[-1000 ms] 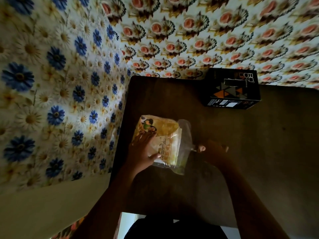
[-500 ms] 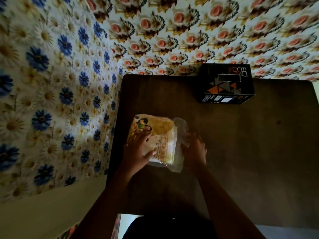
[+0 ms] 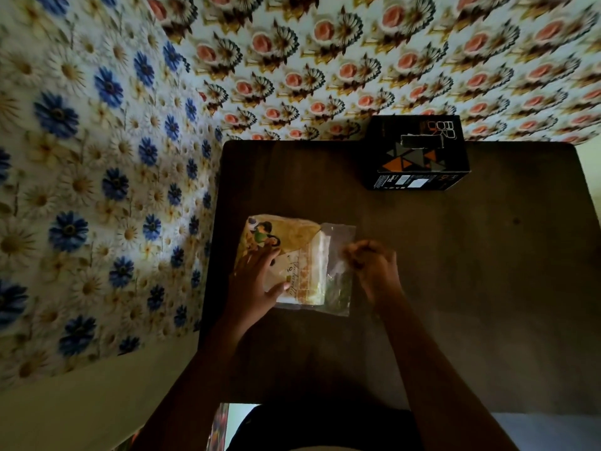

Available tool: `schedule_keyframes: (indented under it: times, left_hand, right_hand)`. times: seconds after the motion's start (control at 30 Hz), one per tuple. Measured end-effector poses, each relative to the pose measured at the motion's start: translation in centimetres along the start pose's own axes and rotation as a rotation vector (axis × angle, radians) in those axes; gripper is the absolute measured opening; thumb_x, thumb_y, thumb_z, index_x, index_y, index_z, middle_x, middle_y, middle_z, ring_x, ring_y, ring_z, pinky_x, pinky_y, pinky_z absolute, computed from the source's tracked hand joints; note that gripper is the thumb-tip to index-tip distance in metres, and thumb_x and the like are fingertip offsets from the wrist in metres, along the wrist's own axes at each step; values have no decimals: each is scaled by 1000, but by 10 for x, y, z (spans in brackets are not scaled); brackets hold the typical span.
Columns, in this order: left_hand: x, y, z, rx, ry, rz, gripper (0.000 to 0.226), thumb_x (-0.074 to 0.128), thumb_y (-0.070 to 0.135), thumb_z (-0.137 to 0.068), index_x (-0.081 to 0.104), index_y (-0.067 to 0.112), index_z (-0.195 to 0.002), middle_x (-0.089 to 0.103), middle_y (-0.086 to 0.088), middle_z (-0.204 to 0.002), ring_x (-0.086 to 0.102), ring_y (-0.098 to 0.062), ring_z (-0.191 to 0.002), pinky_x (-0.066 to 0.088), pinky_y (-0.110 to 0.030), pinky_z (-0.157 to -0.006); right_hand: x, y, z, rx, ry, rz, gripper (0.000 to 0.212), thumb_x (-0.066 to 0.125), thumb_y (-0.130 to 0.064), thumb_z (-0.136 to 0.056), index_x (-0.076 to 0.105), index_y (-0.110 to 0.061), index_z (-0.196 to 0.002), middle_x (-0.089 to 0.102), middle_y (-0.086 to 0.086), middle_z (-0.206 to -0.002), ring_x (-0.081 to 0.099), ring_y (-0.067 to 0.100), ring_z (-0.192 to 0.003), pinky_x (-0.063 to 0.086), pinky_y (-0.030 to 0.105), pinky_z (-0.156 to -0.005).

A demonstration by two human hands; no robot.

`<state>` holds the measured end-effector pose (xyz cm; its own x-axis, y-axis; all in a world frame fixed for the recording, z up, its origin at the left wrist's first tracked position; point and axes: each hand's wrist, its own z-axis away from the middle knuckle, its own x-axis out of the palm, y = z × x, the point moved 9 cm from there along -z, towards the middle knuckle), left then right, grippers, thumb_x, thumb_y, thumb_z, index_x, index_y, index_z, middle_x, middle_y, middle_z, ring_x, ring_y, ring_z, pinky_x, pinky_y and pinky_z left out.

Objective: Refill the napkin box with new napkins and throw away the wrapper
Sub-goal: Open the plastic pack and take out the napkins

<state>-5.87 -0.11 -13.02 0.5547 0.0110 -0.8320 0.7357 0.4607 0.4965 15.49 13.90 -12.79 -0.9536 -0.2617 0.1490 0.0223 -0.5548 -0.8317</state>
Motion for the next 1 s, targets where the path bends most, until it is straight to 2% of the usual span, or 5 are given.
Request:
schedule_keyframes:
  times: [0.2,0.43,0.67,0.83,1.0]
  left_hand:
    - [0,-1,0,0,-11,-8,78,57,66,-77,37,38,-147,44,6,-152,42,-27,-140,43,-60,-105]
    - [-3,1,2,1,6,10,77,57,66,-77,38,36,-146,44,6,-153,41,-26,-140,43,-61,-104]
    - [-8,3,2,11,54,198,66,66,56,-80,48,32,-139,49,7,-146,52,-18,-131,52,-53,-100]
    - [-43,-18,-6,-223,379,267,51,75,21,-83,56,13,-130,57,-6,-133,59,-22,-120,55,-40,-95]
    - [-9,-55,-18,-657,121,560,78,90,34,-70,52,10,-134,61,-1,-121,60,-20,-109,54,-37,-86]
  right_hand:
    - [21,25,4,277,-207,-421,26,40,-8,-100,61,6,-101,71,29,-108,71,42,-100,59,44,-82]
    - [8,18,-3,34,-60,695,18,59,-10,-95,74,-12,-85,69,-3,-75,69,15,-70,55,19,-61]
    - [16,9,1,-18,-28,694,14,71,-13,-88,70,1,-88,67,-2,-73,63,6,-64,48,15,-54]
    - [26,24,-11,12,-27,730,18,80,-22,-82,72,-8,-90,75,0,-82,72,11,-74,60,28,-65]
    - [35,30,-19,21,-36,789,19,75,-28,-85,70,-11,-90,72,0,-78,70,16,-70,59,29,-62]
